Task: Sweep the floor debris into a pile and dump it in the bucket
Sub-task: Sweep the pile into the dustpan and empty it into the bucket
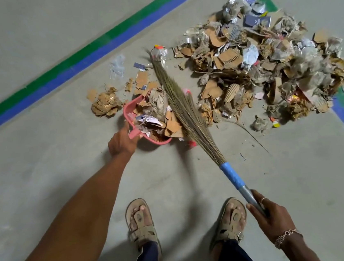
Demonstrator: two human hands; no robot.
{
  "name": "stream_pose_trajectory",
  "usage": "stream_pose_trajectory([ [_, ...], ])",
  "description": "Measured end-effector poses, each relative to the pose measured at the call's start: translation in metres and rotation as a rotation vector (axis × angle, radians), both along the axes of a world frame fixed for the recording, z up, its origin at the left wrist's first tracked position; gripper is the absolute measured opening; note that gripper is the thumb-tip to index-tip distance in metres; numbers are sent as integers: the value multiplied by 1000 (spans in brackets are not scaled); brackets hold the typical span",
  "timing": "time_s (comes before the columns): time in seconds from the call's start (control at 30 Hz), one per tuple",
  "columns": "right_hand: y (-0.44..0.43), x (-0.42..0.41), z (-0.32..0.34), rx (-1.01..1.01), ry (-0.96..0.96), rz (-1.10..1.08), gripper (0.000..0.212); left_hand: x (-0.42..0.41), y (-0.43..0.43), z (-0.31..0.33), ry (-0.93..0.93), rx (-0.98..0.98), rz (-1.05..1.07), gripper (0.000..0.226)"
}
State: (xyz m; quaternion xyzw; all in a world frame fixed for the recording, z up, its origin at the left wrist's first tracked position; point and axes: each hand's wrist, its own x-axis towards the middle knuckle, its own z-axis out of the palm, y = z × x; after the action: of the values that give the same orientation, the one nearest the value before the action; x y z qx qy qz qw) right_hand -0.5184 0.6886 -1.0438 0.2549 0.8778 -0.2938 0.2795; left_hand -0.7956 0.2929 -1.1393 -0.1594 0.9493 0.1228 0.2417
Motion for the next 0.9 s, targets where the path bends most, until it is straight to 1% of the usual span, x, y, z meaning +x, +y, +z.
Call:
stream_pose_trajectory([
  [0.13,-8,1,7,-80,8,-15,47,5,1,7,10,12,21,70],
  [0.23,-7,3,21,-88,-3,-21,38,11,-1,24,26,41,37,74],
  [0.37,-5,5,60,-118,1,-56,42,22,-9,59,35,83,101,78],
  [0.5,-9,4,120,-129,53,-100,44,38,-11,111,51,146,163,82],
  [0.73,-4,-3,229,-178,119,-131,43,62,-16,222,76,246,348,84],
  [0.9,6,-10,297,-216,193,-98,39,77,-31,298,93,282,408,86],
])
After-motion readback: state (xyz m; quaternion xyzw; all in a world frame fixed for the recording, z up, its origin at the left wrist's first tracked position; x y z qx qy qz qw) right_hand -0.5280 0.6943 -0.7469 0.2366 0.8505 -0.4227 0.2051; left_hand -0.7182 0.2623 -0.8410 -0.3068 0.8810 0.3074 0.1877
